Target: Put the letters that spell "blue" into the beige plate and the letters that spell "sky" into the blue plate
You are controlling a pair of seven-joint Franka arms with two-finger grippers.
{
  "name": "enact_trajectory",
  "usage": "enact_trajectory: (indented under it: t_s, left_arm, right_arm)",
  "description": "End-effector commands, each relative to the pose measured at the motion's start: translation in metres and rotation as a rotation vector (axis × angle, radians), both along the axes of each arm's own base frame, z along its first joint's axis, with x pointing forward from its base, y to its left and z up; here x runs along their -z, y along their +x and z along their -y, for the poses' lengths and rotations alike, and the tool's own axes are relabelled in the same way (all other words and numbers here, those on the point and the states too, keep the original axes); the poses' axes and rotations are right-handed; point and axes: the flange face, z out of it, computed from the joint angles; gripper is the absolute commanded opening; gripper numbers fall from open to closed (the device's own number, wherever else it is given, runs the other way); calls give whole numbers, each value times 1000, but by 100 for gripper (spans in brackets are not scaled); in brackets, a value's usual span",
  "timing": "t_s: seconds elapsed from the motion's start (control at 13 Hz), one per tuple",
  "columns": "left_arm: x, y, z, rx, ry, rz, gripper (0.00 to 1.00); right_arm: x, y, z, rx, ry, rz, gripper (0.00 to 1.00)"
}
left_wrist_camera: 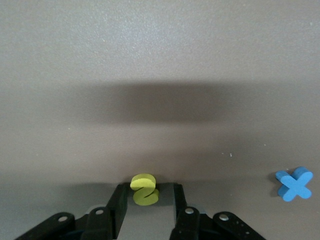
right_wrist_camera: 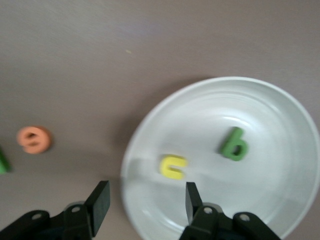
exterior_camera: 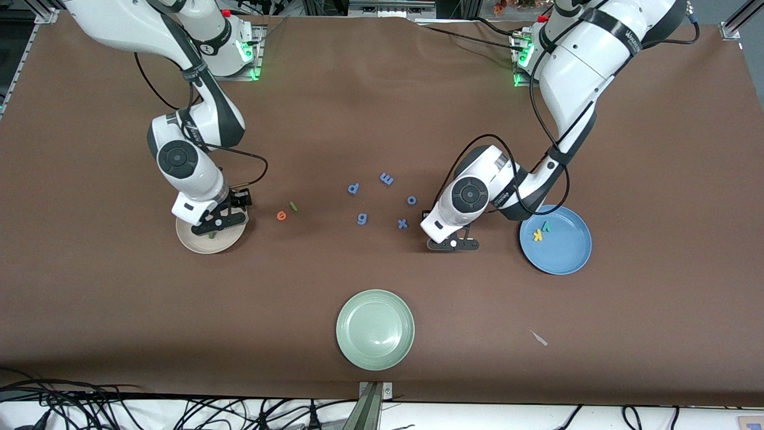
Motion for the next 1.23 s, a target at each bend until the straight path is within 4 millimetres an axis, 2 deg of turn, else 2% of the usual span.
enact_trajectory:
  t_s: [0.0,0.08,0.23,0.46,0.54,0.77,0.92,1.0,1.15]
  left_arm:
    - [-1,0,-1,-15,0,-3,17]
    - [-2,3,-5,-21,0,-4,7]
    - [-13,10,-14,-30,12,-3,5]
    - [-58,25,-48,-41,91,-22,5]
    - [-67,28,-64,-32,116,-45,6]
    - [-92,49,-145,83,118,-103,7]
    - [-91,58,-194,157,87,-132,8]
    - [-81,58,-206,175,77,-153,9]
    - [-58,58,-233,196,141,-168,10]
  right_arm:
    - [-5,-2,-46,84,40,21,73]
    - [-2,1,-57,104,46,25,74]
    - [18,-2,-70,105,55,7,73]
    - [31,0,-79,107,73,11,73]
    - [31,3,-82,106,77,14,73]
    - [41,2,-88,117,91,22,72]
    - [46,1,-90,108,98,28,72]
    - [51,-1,-90,107,105,33,69]
    - [53,-5,-89,103,98,24,58]
